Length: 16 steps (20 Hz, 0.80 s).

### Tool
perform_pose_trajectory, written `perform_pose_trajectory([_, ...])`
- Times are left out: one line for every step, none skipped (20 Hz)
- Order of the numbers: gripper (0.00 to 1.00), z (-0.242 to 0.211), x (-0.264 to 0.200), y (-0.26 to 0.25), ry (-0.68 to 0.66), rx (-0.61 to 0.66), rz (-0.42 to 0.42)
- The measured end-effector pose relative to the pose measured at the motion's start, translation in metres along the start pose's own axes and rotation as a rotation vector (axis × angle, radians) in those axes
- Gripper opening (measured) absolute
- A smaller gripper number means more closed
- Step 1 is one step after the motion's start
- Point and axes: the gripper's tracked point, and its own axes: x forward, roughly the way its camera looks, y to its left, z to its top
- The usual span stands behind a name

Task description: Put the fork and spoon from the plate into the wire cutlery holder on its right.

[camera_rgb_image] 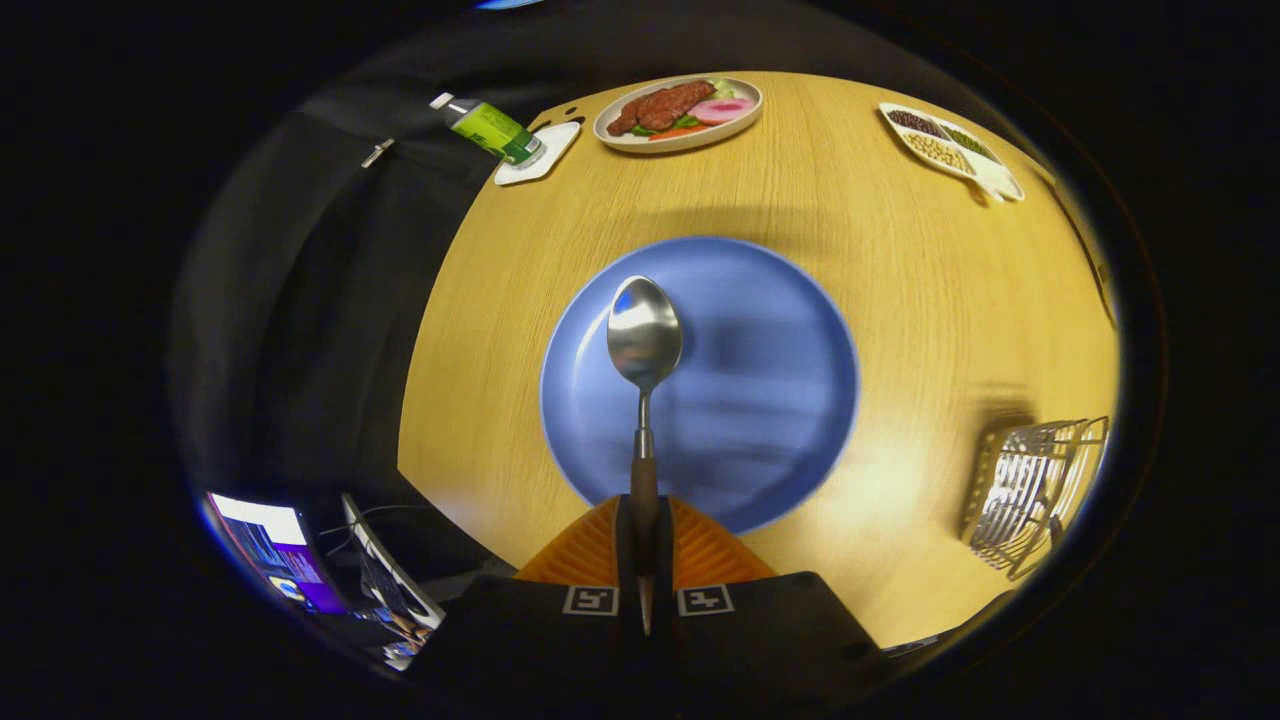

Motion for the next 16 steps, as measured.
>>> perform_pose_trajectory([0.07, -0.001, -0.015, -0.005, -0.007, -0.012, -0.003])
perform_pose_trajectory([0.07, -0.003, -0.028, -0.010, -0.010, -0.015, -0.001])
perform_pose_trajectory([0.07, -0.005, -0.042, -0.015, -0.011, -0.012, 0.004])
perform_pose_trajectory([0.07, -0.008, -0.054, -0.021, -0.011, -0.005, 0.004])
perform_pose_trajectory([0.07, -0.012, -0.067, -0.030, -0.009, 0.003, -0.001])
perform_pose_trajectory([0.07, -0.014, -0.079, -0.039, -0.012, 0.012, -0.007])
perform_pose_trajectory([0.07, -0.017, -0.092, -0.047, -0.015, 0.019, -0.014])
perform_pose_trajectory([0.07, -0.022, -0.105, -0.056, -0.012, 0.025, -0.026])
perform_pose_trajectory([0.07, -0.026, -0.117, -0.065, -0.006, 0.032, -0.036])
perform_pose_trajectory([0.07, -0.030, -0.128, -0.072, 0.008, 0.038, -0.046])
perform_pose_trajectory([0.07, -0.031, -0.140, -0.078, 0.021, 0.045, -0.051])
perform_pose_trajectory([0.07, -0.034, -0.155, -0.083, 0.037, 0.045, -0.053])
perform_pose_trajectory([0.07, -0.037, -0.169, -0.090, 0.059, 0.032, -0.065])
perform_pose_trajectory([0.06, -0.039, -0.184, -0.101, 0.085, 0.008, -0.093])
perform_pose_trajectory([0.07, -0.040, -0.199, -0.114, 0.110, -0.023, -0.132])
perform_pose_trajectory([0.07, -0.040, -0.212, -0.128, 0.138, -0.053, -0.174])
